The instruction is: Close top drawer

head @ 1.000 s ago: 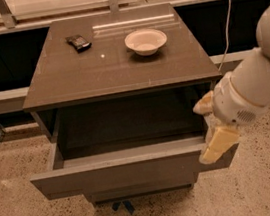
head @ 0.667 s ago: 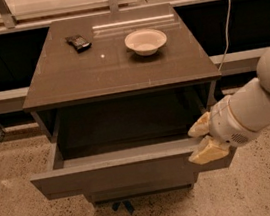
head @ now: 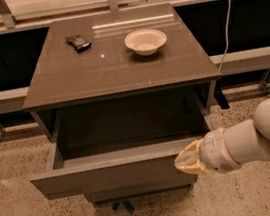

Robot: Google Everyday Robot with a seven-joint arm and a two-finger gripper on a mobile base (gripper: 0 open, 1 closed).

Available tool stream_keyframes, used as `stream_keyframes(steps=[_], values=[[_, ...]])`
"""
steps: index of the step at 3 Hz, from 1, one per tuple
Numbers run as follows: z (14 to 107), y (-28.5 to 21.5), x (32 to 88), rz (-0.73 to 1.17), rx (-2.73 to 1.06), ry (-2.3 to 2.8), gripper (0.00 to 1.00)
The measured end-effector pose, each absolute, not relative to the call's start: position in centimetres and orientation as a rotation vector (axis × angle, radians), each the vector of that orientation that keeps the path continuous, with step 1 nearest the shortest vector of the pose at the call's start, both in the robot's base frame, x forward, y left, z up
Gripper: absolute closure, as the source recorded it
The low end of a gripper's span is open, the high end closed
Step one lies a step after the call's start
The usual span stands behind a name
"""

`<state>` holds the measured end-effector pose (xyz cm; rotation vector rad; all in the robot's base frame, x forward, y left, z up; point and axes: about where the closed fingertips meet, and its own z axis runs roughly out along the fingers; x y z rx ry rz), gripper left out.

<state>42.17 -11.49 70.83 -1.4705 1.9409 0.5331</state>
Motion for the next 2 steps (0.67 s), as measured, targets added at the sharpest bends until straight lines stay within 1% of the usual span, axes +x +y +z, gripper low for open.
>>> stream_keyframes(steps=[1, 2], values=[[66.8, -9.9, 40.8, 0.636, -1.451, 1.883, 1.00], [62.8, -8.5, 39.5, 0.705, -1.475, 1.887, 1.00]])
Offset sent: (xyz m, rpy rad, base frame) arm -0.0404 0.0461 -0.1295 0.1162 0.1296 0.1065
